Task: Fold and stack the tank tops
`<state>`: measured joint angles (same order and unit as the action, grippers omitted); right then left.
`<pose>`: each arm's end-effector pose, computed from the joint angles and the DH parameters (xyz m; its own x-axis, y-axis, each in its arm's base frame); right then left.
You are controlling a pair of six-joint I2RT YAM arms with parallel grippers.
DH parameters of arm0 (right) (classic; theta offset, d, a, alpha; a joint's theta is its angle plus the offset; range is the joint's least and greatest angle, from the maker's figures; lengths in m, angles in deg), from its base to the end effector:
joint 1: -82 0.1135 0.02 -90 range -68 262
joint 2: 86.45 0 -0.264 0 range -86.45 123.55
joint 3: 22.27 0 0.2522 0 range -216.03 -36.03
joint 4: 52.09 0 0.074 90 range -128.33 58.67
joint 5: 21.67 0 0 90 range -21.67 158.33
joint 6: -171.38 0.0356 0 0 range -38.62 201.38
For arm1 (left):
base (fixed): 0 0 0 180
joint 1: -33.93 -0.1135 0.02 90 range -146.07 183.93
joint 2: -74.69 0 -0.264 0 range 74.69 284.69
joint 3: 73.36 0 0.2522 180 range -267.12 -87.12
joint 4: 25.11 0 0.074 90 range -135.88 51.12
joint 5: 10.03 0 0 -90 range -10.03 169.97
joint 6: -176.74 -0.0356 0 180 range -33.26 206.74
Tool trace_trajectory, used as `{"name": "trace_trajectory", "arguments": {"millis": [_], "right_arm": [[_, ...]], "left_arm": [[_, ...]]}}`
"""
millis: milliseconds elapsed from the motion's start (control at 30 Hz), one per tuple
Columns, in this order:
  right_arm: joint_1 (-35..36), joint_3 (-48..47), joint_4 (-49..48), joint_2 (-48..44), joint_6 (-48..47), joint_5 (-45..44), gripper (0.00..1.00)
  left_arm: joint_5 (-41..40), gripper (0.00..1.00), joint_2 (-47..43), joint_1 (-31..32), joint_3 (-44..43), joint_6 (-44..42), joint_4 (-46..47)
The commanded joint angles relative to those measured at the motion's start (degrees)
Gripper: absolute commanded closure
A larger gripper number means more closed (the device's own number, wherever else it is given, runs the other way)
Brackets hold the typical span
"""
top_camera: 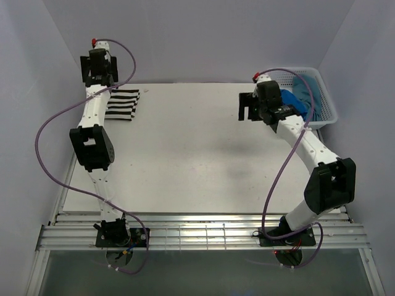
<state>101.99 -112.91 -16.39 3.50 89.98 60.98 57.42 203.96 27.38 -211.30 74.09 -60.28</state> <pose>0.3413 0.1193 0.3178 -0.5691 -0.0492 -0.8208 -0.1573 0.9863 0.0499 0.5270 0.0743 0.3082 -0.5303 0.1427 -0.8357 -0.3384 0.8682 0.3629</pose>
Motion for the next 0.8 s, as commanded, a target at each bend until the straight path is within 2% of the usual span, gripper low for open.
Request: {"name": "trace_trajectory", "arguments": {"millis": [0,67,133,167,200,300,333,433,567,700,767], "right_arm": [[-6.5,-8.4,5.2,0.8,1.9,-10.1,0.10],[-9.2,-11.6,7.5,2.2,1.6,-12.1,0.10],[-12.7,-13.3,7.2,4.0,1.2,-11.1,0.10],[-14.5,-14.6,6.8,5.3,-0.5,-10.5,0.10],[-15.1,-14.8,5.9,5.9,-1.5,-10.1,0.10],[-17.1,-14.9,0.2,8.7,-5.4,-11.4,0.10],[-17.4,-15.1,-1.2,9.5,-6.5,-11.7,0.10],[-19.2,-18.4,-3.4,13.5,-8.3,-11.7,0.10],[-22.4,-22.3,-3.4,18.4,-11.5,-10.0,0.10],[-25.4,-24.5,-3.5,24.0,-13.1,-6.4,0.10],[-26.4,-25.3,-3.7,26.2,-13.5,-0.2,0.08]], "left_arm": [[0.3,0.02,-13.2,3.3,1.1,7.1,-3.8],[6.7,0.02,-18.6,3.5,2.7,16.6,-8.9],[14.2,0.02,-23.2,3.5,10.5,24.5,-9.4],[16.7,0.02,-28.1,3.5,14.5,26.7,-8.4],[18.7,0.02,-30.7,3.6,23.1,28.4,-6.8],[22.4,0.02,-39.4,5.0,35.2,35.0,-0.5],[25.2,0.02,-41.2,5.4,42.7,36.2,3.3],[30.8,0.02,-46.8,5.6,54.3,39.9,8.6],[29.8,0.02,-49.0,5.6,60.6,41.6,8.9],[29.1,0.02,-48.4,5.6,62.5,41.6,8.3],[29.1,0.02,-47.2,5.6,62.5,41.4,8.1]]}}
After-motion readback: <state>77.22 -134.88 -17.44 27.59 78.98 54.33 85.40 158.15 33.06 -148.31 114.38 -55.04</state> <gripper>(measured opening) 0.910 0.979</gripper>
